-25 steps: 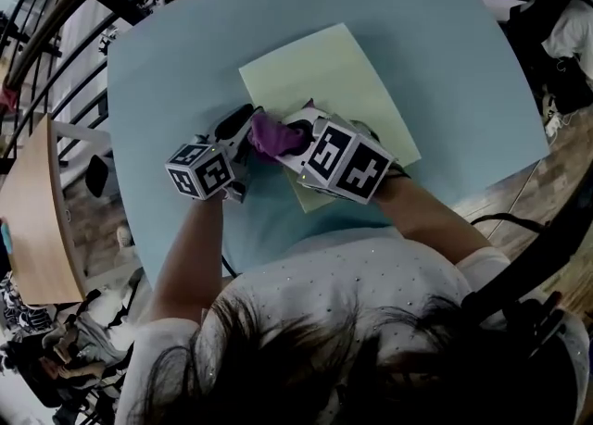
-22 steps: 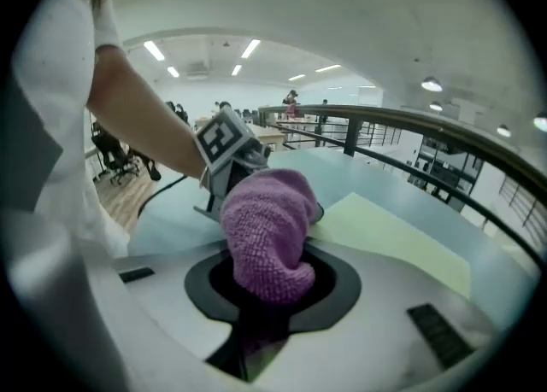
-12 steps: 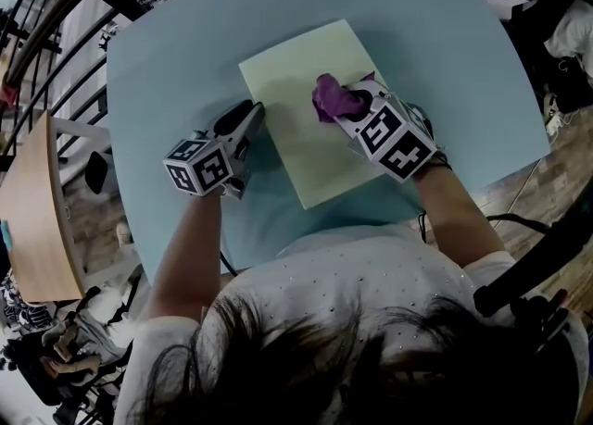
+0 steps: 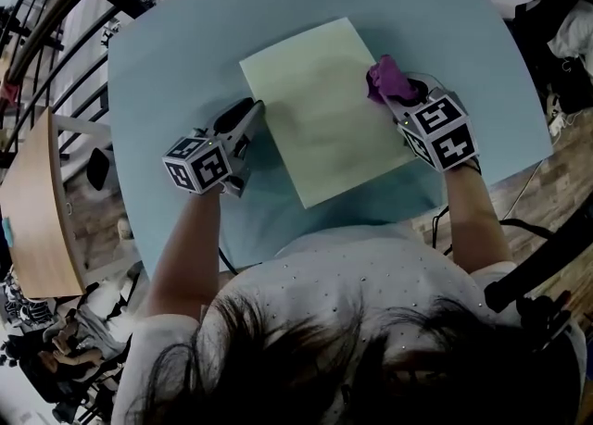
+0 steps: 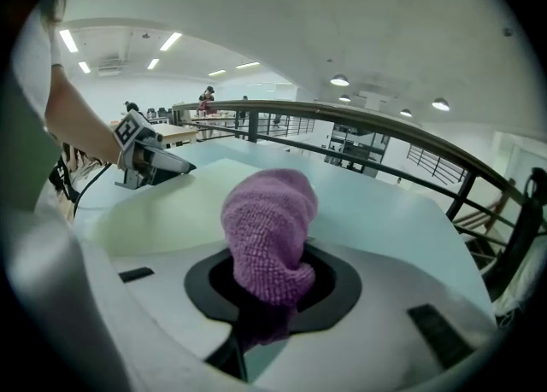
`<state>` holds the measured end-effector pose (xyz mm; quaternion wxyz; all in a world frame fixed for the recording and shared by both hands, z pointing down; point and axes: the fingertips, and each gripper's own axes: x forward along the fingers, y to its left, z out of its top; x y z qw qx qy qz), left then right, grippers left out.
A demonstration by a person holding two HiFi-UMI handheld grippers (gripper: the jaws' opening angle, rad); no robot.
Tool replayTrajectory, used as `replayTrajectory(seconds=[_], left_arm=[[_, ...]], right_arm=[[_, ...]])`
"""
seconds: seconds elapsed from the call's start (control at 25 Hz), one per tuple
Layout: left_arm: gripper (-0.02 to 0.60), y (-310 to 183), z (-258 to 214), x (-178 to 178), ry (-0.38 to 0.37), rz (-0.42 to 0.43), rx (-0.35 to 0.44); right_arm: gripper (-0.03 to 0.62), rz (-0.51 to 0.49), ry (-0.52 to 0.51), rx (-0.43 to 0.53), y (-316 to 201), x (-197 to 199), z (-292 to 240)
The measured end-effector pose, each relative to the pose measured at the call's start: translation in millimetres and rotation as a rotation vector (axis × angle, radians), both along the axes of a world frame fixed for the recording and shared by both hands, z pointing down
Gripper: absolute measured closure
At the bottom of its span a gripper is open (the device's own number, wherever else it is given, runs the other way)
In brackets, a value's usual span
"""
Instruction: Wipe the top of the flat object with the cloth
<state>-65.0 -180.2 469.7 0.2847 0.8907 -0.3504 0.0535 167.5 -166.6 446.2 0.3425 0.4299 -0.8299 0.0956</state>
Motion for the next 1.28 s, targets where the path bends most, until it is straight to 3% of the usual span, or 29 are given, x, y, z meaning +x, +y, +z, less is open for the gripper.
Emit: replayTrajectory(seconds=[0.12, 0.24, 0.36, 0.44, 0.56, 0.68, 1.04, 1.28], left_arm=[[0.445, 0, 1, 0, 0.002, 0.001, -0.001], [0.445, 1, 0, 0, 0.000, -0.002, 0.003], [0.445, 0, 0, -1, -0.003, -0.005, 0.006], [0.445, 0, 1, -2, -0.005, -0.008, 0.008], [0.445, 0, 1, -2, -0.008, -0.009, 0.012], [0.445, 1, 1, -2, -0.009, -0.005, 0.015], [0.451, 1, 0, -2, -0.017, 0.001, 0.022], [0.451, 1, -1, -1, -0.015, 0.001, 0.019]], right_arm=[[0.505, 0.063, -0.061, -0.048, -2, 4, 2], [0.505, 0.051, 0.029, -0.054, -3, -2, -5], [0.505, -0.101, 0.109, 0.044, -3, -48, -30], [0.505, -0.248, 0.050, 0.065, 11, -102, -40], [0.504, -0.440, -0.074, -0.043, 52, -176, -27], [0.503, -0.497, -0.117, -0.173, 82, -205, -2], [0.502, -0.430, -0.197, -0.181, 80, -184, 5], [0.502, -0.363, -0.072, -0.135, 67, -132, 6]])
